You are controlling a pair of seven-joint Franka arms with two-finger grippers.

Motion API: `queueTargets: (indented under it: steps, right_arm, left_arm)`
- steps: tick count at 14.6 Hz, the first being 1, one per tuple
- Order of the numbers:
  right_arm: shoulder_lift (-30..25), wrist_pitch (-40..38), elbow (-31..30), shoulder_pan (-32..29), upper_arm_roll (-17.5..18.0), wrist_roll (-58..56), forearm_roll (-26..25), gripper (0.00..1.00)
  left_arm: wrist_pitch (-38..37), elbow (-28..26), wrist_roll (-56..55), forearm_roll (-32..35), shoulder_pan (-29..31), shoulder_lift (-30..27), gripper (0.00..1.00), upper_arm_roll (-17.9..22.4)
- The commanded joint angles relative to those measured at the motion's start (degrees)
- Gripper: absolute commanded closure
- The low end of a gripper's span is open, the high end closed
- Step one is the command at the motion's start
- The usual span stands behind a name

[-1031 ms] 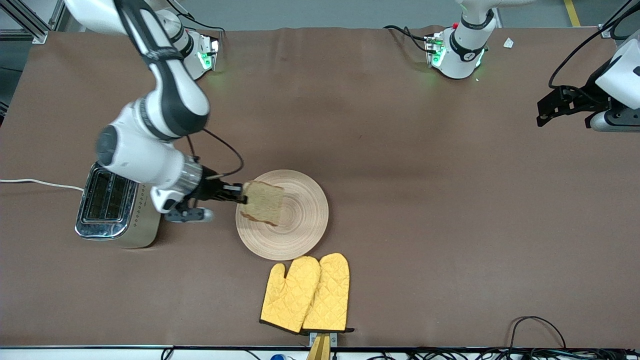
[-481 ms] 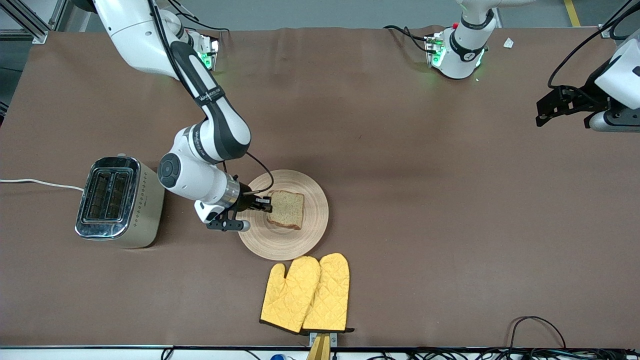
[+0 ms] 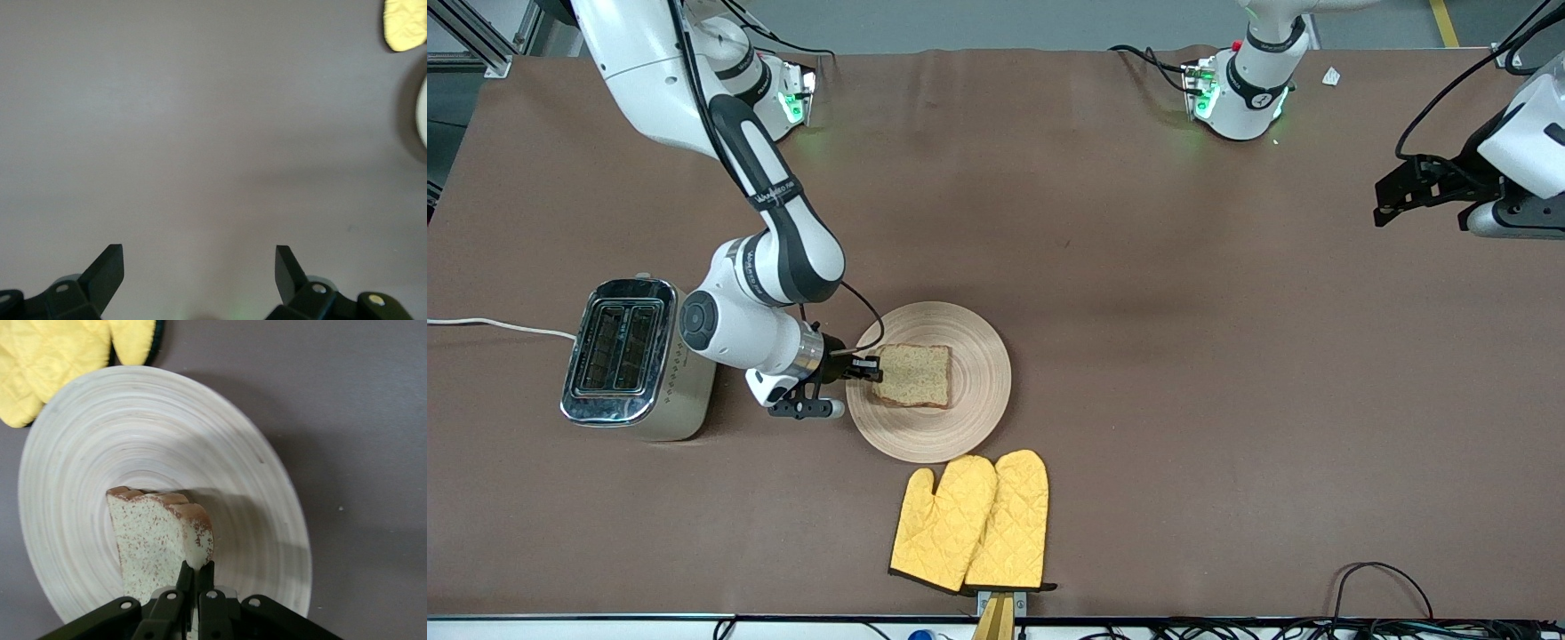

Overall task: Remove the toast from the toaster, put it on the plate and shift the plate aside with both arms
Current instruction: 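Lower the bread onto the plate and open the right gripper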

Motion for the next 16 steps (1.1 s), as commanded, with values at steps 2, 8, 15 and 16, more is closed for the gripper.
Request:
queueTargets:
  steps: [2,8,15,16]
  right_arm:
    - [-1.06,0.26,-2.87,-1.09,-0.61,-1.36,0.86,0.69]
    - [-1.93,-3.94,-2.7,-2.58,-3.32,-1.36,-0.45,0.0]
    - [-10.1,-16.67,-0.33,-2.67,-10.88,-1.27,-14.15,0.0]
    - [-11.33,-19.66,0.89,-2.67,-12.55,-1.18,-15.12,0.0]
  left_arm:
    - [-0.65,1.55,1.18,-4.53,0.75,1.69,0.0,0.41]
    - [0.57,1.55,1.27,-13.39,1.89,3.45,0.0,0.76]
    - [6.2,1.46,5.55,-31.57,1.72,13.71,0.0,0.41]
    - [7.07,1.46,8.71,-35.52,1.81,15.47,0.0,0.49]
